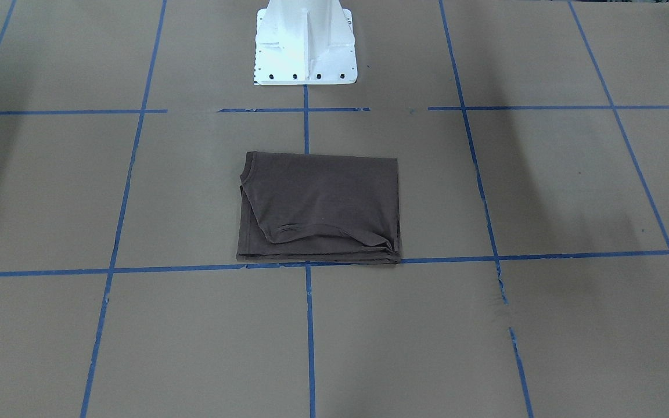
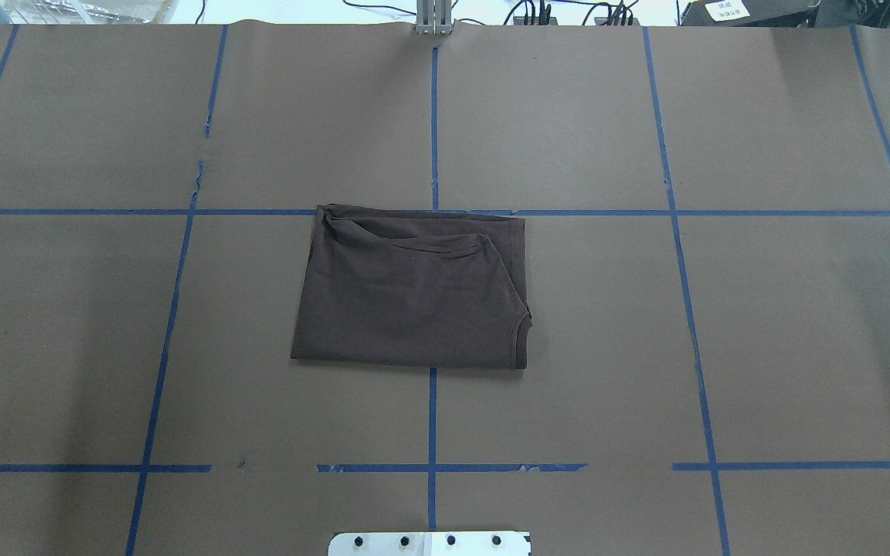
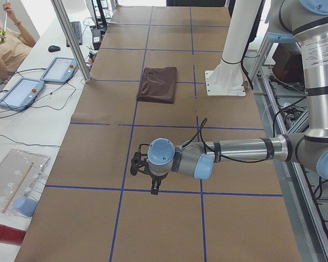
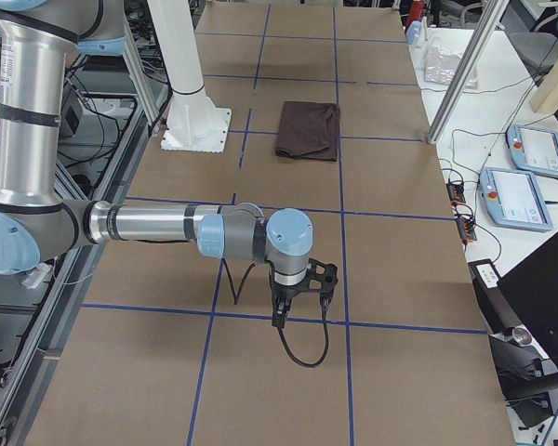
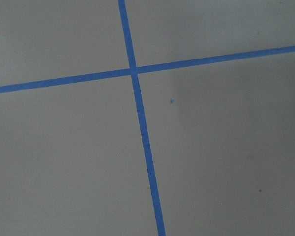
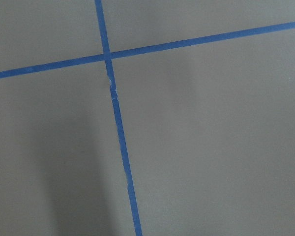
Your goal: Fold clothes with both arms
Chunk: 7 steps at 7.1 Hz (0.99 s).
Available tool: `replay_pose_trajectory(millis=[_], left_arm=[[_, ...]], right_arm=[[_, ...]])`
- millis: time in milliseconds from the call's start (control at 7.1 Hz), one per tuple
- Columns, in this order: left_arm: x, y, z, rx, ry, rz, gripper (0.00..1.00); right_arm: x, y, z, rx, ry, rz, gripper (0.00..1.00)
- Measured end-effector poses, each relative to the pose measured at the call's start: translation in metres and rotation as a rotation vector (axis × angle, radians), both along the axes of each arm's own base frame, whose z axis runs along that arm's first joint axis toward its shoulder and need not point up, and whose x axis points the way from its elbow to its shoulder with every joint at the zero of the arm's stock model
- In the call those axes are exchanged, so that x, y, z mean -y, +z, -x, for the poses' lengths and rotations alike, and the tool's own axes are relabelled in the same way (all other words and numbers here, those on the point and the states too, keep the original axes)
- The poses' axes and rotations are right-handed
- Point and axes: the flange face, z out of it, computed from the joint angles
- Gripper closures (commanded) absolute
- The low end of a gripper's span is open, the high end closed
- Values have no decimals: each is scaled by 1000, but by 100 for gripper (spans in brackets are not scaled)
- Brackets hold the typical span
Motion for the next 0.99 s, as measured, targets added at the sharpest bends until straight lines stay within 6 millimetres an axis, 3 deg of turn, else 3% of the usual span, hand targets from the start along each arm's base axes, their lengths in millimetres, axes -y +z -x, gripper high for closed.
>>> replay_pose_trajectory(millis=[704,986], left_arm=[[-6,7,18,42,-1,45,0],[-7,5,46,140,-15,60,0]], right_arm=[[-1,2,0,1,2,7,0],[0,1,0,0,2,5,0]])
